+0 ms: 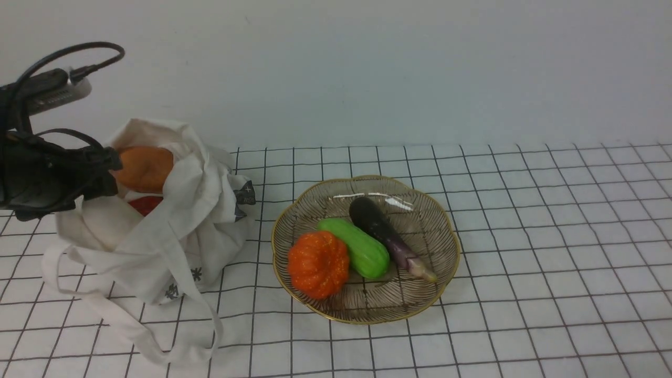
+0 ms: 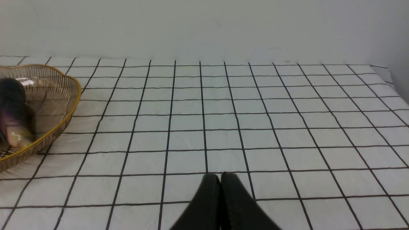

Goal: Take vegetables from bag on white checkered tablecloth place on plate.
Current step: 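Reach the gripper into the cloth bag toward the vegetables inside, then take the vegetable out of the bag and place it on the dish with the left gripper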

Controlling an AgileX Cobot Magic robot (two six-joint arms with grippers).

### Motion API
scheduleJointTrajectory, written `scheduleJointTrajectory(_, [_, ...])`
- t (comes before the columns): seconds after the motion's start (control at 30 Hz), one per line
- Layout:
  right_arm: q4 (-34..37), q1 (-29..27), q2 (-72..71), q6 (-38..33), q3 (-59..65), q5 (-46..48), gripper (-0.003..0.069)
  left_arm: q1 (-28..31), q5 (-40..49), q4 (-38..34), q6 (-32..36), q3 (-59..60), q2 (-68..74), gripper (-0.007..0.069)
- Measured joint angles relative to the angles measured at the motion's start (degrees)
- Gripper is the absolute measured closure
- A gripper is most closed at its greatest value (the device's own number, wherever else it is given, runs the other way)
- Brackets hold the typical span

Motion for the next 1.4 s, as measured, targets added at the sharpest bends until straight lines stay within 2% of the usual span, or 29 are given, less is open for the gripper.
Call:
scheduleJointTrajectory(0.1, [0.00, 0.00, 0.00, 0.00, 0.00, 0.00, 0.0675, 0.07, 0.00, -0.09, 0.18, 0.00, 1.77, 0.0042])
scheduleJointTrajectory(0.27, [0.00, 0.00, 0.00, 0.00, 0.00, 0.00, 0.0675, 0.07, -0.19, -0.14, 0.91, 0.00, 3.44, 0.0017])
scheduleJointTrajectory(0.37, [0.00, 0.00, 0.00, 0.00, 0.00, 0.00, 0.0675, 0.07, -0.25, -0.14, 1.18, 0.00, 3.62, 0.0074])
scheduleJointTrajectory(0.47, [0.00, 0.00, 0.00, 0.00, 0.00, 0.00, 0.0675, 0.07, -0.24, -0.16, 1.18, 0.00, 3.62, 0.0225])
scheduleJointTrajectory(0.7, [0.00, 0.00, 0.00, 0.00, 0.00, 0.00, 0.0675, 0.08, -0.18, -0.16, 1.18, 0.00, 1.68, 0.0222])
scheduleJointTrajectory(1.0, [0.00, 0.00, 0.00, 0.00, 0.00, 0.00, 0.0675, 0.08, -2.24, 1.51, 1.24, 0.00, -10.16, 0.0222])
scheduleJointTrajectory(1.17, [0.00, 0.00, 0.00, 0.00, 0.00, 0.00, 0.0675, 0.08, -3.57, 1.43, 4.48, 0.00, -16.34, 0.0222])
scheduleJointTrajectory(1.33, [0.00, 0.00, 0.00, 0.00, 0.00, 0.00, 0.0675, -1.52, -3.82, -3.30, 5.81, 0.00, -22.31, 0.0222])
scheduleJointTrajectory(1.4, [0.00, 0.00, 0.00, 0.00, 0.00, 0.00, 0.0675, -5.54, -3.82, -7.33, 6.70, 0.00, -24.28, 0.0222])
